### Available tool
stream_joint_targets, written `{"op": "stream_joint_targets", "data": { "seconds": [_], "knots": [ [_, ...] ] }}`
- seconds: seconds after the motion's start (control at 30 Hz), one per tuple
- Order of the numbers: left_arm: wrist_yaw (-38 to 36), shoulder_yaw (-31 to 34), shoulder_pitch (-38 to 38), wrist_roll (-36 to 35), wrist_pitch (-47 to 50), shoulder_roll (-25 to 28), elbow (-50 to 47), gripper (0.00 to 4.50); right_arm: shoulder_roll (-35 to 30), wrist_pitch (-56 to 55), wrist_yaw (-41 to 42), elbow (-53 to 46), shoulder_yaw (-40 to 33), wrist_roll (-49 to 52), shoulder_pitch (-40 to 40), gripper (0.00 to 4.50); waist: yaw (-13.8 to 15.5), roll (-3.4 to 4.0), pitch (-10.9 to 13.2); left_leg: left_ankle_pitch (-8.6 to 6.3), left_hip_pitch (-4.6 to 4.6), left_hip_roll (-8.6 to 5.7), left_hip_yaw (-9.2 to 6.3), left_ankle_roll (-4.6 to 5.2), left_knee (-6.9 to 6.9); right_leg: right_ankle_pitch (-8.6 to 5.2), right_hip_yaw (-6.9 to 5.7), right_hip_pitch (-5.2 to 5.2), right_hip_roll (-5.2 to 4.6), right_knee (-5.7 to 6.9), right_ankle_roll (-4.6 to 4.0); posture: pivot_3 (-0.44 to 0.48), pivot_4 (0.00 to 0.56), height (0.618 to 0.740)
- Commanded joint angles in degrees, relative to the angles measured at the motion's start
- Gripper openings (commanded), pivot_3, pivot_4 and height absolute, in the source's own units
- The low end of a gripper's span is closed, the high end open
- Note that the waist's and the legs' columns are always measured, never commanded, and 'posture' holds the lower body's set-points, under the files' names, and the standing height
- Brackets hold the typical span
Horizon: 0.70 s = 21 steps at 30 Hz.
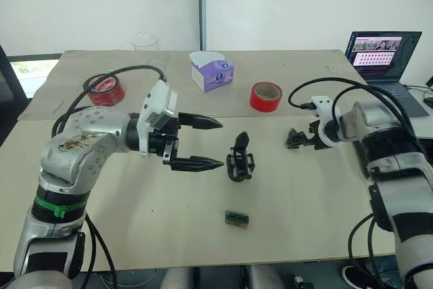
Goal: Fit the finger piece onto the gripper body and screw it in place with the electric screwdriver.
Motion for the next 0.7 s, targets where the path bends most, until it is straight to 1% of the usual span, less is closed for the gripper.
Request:
{"op": "stream_joint_targets", "data": {
  "seconds": [0.03,0.1,0.2,0.27,0.3,0.33,0.37,0.4,0.47,0.53,0.57,0.6,0.63,0.7],
  "knots": [
    [1.2,1.3,-0.6,-1.1,-0.2,0.2,-1.6,4.49,0.6,-3.9,1.9,5.1,0.0,-3.7,-2.8,4.25,0.0,0.01,0.0,0.00,0.02,0.00,-0.01,0.00,0.00,0.00,0.00,0.00,0.01,0.00,0.00,0.000,0.150,0.740],
    [1.9,1.3,-0.5,-1.2,-0.1,0.2,-1.8,4.50,1.2,-4.8,3.3,6.5,0.3,-5.0,-3.0,3.71,0.0,0.01,0.0,0.02,0.07,-0.01,-0.02,-0.03,0.01,0.00,0.00,-0.01,0.02,0.00,-0.01,0.000,0.150,0.740],
    [2.8,0.9,-1.1,-1.0,0.2,0.2,-0.8,4.50,1.9,-8.6,5.5,6.7,-0.1,-6.6,-2.6,2.62,-0.2,0.01,0.0,0.05,0.14,0.00,-0.02,-0.08,0.02,0.02,0.02,0.00,0.05,0.04,-0.04,0.000,0.150,0.740],
    [3.5,-0.2,-1.5,0.7,0.1,0.6,0.6,4.50,0.1,-14.1,9.8,3.8,2.0,-8.8,-0.3,1.94,-0.3,0.01,0.0,0.06,0.17,-0.01,-0.02,-0.10,0.01,0.03,0.03,0.01,0.09,0.06,-0.06,0.000,0.150,0.740],
    [4.4,-0.4,-1.6,1.3,0.3,0.3,1.4,4.50,-1.4,-15.8,11.9,1.2,1.7,-8.7,1.4,1.53,-0.3,0.02,0.0,0.06,0.19,-0.03,-0.02,-0.10,0.00,0.03,0.03,0.01,0.10,0.06,-0.06,0.000,0.150,0.740],
    [5.4,-0.3,-1.7,1.3,0.6,-0.3,2.1,4.50,-3.3,-17.1,13.9,-1.9,1.7,-8.8,3.3,1.23,-0.1,0.02,0.0,0.06,0.19,-0.06,-0.02,-0.09,-0.01,0.03,0.03,0.01,0.10,0.06,-0.06,0.000,0.150,0.740],
    [6.8,0.1,-2.0,0.8,1.4,-1.1,2.8,4.50,-5.7,-21.2,15.8,-6.8,1.2,-9.0,6.3,1.10,0.2,0.05,0.0,0.06,0.16,-0.05,-0.07,-0.10,-0.01,0.02,0.00,0.01,0.09,0.06,-0.05,0.000,0.150,0.740],
    [8.9,0.8,-2.5,-0.1,2.8,-2.5,3.8,4.50,-8.5,-27.2,17.9,-13.2,0.5,-9.3,10.1,1.10,0.4,0.06,0.0,0.06,0.13,-0.04,-0.11,-0.09,0.00,0.02,-0.04,0.00,0.05,0.06,-0.05,0.000,0.150,0.740],
    [12.8,2.1,-3.6,-1.7,5.7,-5.2,5.3,4.50,-12.3,-35.1,19.7,-23.6,-1.8,-9.2,16.5,1.10,0.7,0.08,0.0,0.06,0.00,-0.11,-0.19,-0.09,0.05,0.02,-0.07,-0.03,-0.04,0.07,0.04,0.000,0.150,0.740],
    [16.9,3.4,-4.7,-3.2,8.7,-7.9,6.6,4.50,-14.1,-37.9,19.4,-32.3,-5.4,-7.8,21.7,1.10,0.6,0.08,0.0,0.04,-0.03,-0.17,-0.16,-0.07,0.06,0.07,-0.01,-0.02,-0.11,0.07,0.14,0.000,0.150,0.740],
    [20.6,4.5,-5.6,-4.5,11.2,-10.6,7.9,4.50,-14.0,-38.4,18.0,-38.0,-8.4,-6.4,24.6,1.10,0.2,0.07,0.1,0.04,-0.03,-0.17,-0.17,-0.07,0.09,0.07,-0.01,0.00,-0.12,0.06,0.16,0.000,0.150,0.740],
    [23.1,5.3,-6.3,-5.4,12.8,-12.2,8.8,4.50,-13.6,-38.4,17.0,-41.6,-10.5,-5.6,26.5,1.10,0.1,0.07,0.1,0.04,-0.01,-0.17,-0.14,-0.07,0.10,0.08,0.04,0.00,-0.11,0.06,0.17,0.000,0.150,0.740],
    [26.8,6.7,-7.3,-6.7,14.6,-15.2,10.5,4.50,-11.9,-37.7,14.4,-45.9,-13.1,-4.7,27.8,1.10,-0.1,0.05,0.1,0.04,0.00,-0.17,-0.17,-0.07,0.11,0.09,0.04,0.03,-0.11,0.06,0.18,0.000,0.150,0.740],
    [32.4,8.8,-9.1,-8.3,16.8,-20.1,13.3,4.50,-8.6,-37.7,10.8,-52.1,-15.8,-3.5,28.7,1.10,-0.2,0.04,0.1,0.05,0.11,-0.14,-0.18,-0.08,0.13,0.09,0.11,0.07,-0.09,0.04,0.17,0.000,0.150,0.740]
  ]
}}
